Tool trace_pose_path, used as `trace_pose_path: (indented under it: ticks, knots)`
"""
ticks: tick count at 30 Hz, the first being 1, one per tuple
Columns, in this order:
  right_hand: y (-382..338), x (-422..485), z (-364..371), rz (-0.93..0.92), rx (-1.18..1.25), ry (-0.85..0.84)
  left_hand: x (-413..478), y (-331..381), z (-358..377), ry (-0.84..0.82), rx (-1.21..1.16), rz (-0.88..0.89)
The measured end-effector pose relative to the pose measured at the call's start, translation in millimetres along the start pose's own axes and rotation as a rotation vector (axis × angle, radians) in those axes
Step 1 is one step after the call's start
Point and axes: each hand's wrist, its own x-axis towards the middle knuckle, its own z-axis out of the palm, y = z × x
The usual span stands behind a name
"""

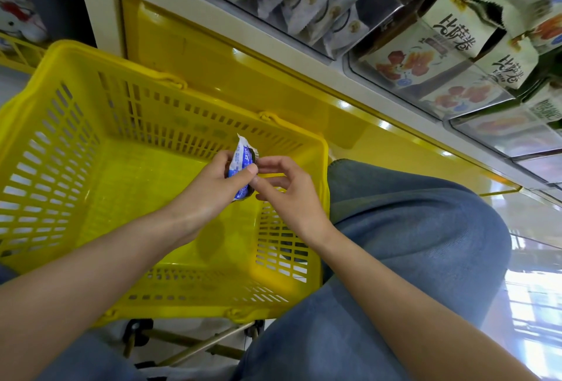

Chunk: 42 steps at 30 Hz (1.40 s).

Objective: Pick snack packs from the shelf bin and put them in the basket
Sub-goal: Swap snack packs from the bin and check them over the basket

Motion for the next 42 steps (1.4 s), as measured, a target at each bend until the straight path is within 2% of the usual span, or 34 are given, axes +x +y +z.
trace_pose_path:
  ticks: [6,15,20,25,35,39,42]
  knots:
    - [1,0,2,-0.004,0.051,0.014,2,-1,-1,0.051,0.104,0.000]
    - [6,0,5,-0.063,-0.081,0.036,-3,-3,-2,0.064,0.393,0.143]
    - [9,1,5,-0.116,-0.180,0.081,-2,-3,0,0.100,0.490,0.144]
    - [10,2,9,-0.098,-0.175,0.084,1,-3,-1,0.120,0.476,0.091]
    - [15,-2,17,-0.047,-0.252,-0.049,2,-10,1,0.124,0.315,-0.023]
    - [16,-2,16,-0.011,-0.263,-0.024,2,-9,1,0.078,0.295,-0.042]
    - [17,-3,13,-0.073,-0.356,0.011,1,-9,-1,0.027,0.379,-0.011]
